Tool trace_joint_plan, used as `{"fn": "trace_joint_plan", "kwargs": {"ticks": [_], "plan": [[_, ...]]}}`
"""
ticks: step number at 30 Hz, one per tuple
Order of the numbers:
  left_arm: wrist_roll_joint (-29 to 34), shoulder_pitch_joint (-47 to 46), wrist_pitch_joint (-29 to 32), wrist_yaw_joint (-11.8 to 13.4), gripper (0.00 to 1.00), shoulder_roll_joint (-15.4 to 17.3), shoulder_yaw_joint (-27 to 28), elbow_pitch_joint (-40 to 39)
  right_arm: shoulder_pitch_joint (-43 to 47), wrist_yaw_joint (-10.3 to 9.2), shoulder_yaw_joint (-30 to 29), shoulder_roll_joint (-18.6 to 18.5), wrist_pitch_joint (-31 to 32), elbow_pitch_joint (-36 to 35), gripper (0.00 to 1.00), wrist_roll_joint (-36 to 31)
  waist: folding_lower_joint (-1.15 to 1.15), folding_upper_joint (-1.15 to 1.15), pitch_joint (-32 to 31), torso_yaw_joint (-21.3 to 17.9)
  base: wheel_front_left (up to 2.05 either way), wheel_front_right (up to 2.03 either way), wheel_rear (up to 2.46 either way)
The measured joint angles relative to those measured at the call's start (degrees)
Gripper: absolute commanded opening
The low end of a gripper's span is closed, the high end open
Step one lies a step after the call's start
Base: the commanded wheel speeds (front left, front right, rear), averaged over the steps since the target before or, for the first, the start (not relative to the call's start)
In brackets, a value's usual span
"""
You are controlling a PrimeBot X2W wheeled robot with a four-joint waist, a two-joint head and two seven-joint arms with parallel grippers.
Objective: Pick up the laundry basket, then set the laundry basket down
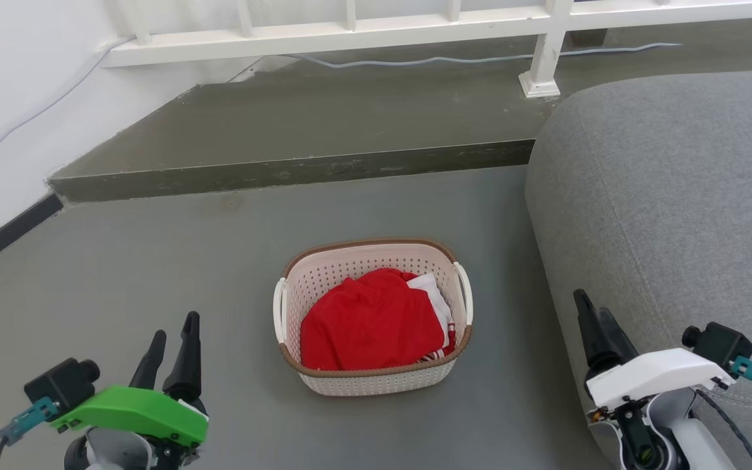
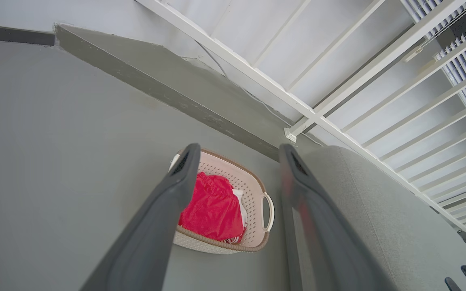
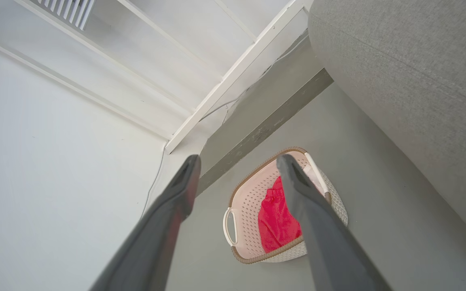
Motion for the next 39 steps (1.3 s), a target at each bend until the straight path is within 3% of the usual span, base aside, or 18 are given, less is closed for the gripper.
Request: {"fn": "trace_joint_plan", "kwargs": {"ticks": [39], "plan": [[29.7, 0.3, -6.9, 5.4, 1.0, -0.1, -7.3, -1.8, -0.3, -5.23, 9.0, 0.0, -6.2, -0.9, 1.0, -29.4, 0.0, 0.0, -0.3, 0.2, 0.0, 0.0, 0.0]]}}
